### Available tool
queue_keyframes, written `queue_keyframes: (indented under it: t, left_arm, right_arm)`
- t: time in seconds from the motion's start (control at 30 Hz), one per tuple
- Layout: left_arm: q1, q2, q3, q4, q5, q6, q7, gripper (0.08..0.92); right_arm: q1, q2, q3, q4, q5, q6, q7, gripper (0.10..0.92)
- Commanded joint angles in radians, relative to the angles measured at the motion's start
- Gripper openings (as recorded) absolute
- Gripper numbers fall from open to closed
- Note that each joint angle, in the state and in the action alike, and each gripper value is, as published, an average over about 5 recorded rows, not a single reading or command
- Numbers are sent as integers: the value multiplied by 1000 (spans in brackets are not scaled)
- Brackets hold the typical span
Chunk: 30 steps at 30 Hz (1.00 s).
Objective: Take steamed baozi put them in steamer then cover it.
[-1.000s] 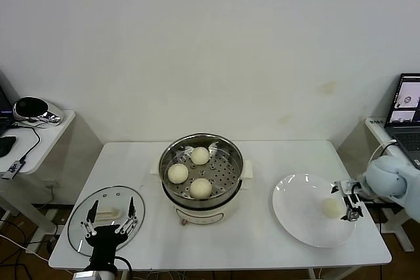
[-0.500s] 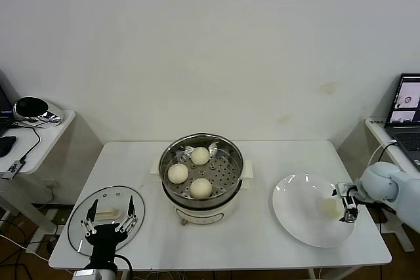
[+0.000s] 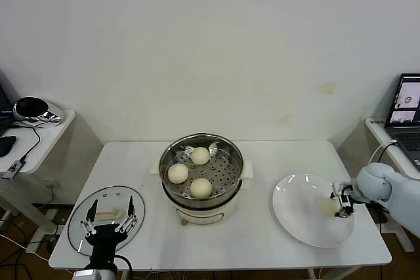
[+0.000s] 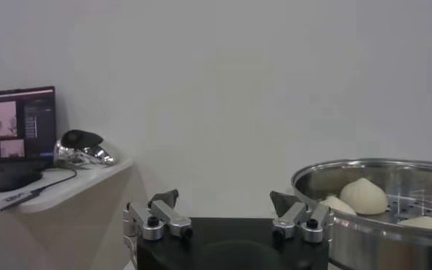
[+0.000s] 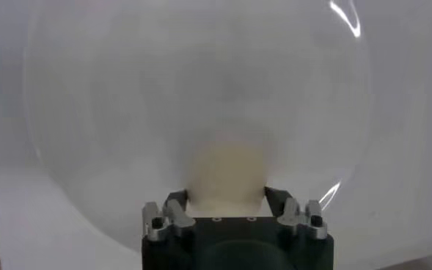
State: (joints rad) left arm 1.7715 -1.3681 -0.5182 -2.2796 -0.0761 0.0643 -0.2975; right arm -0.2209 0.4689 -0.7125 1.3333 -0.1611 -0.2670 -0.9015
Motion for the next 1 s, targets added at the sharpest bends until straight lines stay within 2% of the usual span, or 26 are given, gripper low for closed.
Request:
queue_keyframes:
  t: [0.03,0.3,0.53,0.77,1.0]
  left_arm:
    - [2,0,0,-4,0,-1,0,823]
    - [-2,4,0,-6,-1,1,0,823]
    - [-9,7,7,-2,1,5,1,823]
    - [-15,11,9,-1,-1,8,2,823]
    - [-15,7,11,-2,-6,5,2,823]
  right_arm:
    - [18,-2,5,11,11,-4,-7,600]
    - [289,-75,-140,138,155,-36,-37,571]
    - [663,-71,-362,277,396,-133,-30,568]
    - [1098,123,-652,341,694,-270,48,576]
    - [1130,365,-697,339,898,-403,163,583]
